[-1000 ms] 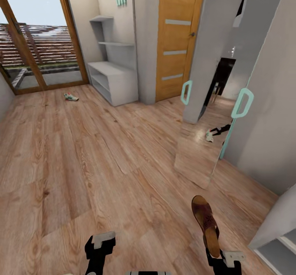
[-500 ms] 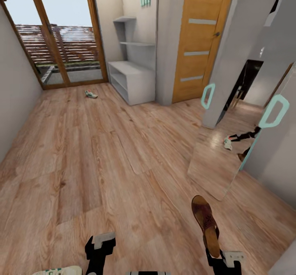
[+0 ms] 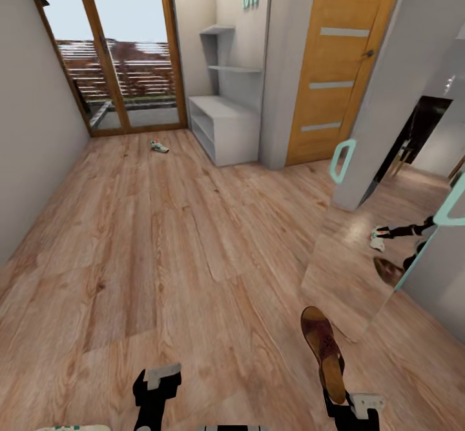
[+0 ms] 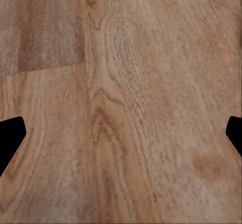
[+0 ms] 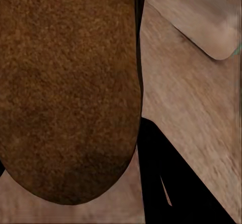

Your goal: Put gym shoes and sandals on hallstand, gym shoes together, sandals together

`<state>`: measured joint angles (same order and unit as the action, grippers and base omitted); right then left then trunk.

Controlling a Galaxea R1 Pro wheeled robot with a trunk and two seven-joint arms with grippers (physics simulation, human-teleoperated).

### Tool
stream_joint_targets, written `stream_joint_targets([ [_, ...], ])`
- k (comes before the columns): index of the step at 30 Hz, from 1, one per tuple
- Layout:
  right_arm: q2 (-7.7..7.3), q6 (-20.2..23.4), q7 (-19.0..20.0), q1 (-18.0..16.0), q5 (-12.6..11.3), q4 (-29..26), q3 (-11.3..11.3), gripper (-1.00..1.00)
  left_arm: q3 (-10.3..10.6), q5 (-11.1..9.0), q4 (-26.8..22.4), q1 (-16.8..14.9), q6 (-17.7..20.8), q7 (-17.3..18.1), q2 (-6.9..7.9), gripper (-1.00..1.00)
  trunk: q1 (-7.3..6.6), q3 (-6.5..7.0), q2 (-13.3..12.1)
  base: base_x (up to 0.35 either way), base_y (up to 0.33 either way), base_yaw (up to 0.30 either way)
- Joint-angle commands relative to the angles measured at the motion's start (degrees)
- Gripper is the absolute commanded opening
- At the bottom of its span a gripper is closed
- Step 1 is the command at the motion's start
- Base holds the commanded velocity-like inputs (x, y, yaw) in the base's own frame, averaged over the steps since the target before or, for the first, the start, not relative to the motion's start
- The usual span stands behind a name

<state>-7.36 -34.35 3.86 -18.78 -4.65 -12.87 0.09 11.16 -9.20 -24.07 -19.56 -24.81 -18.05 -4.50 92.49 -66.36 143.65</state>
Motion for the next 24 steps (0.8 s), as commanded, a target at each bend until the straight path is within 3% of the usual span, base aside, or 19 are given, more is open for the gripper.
stream_joint_targets([
  [1, -0.01, -0.10, 0.54, -0.03, -0.71, 0.04, 0.00, -1.00, 0.48, -0.54, 0.02, -0.04, -0.23, -0.38, 0.06, 1.00, 0.01, -0.04, 0.02, 0.171, -0.243, 0.022],
  [13, 0.04, -0.10, 0.46, -0.03, -0.71, 0.04, 0.00, -1.00, 0.54, -0.56, -0.01, -0.04, -0.24, -0.33, 0.02, 1.00, 0.01, -0.04, 0.02, 0.232, -0.236, 0.021],
  [24, 0.06, -0.10, 0.45, -0.03, -0.71, 0.04, 0.00, -1.00, 0.53, -0.56, -0.01, -0.04, -0.26, -0.34, 0.02, 1.00, 0.01, -0.04, 0.02, 0.178, -0.234, 0.236],
])
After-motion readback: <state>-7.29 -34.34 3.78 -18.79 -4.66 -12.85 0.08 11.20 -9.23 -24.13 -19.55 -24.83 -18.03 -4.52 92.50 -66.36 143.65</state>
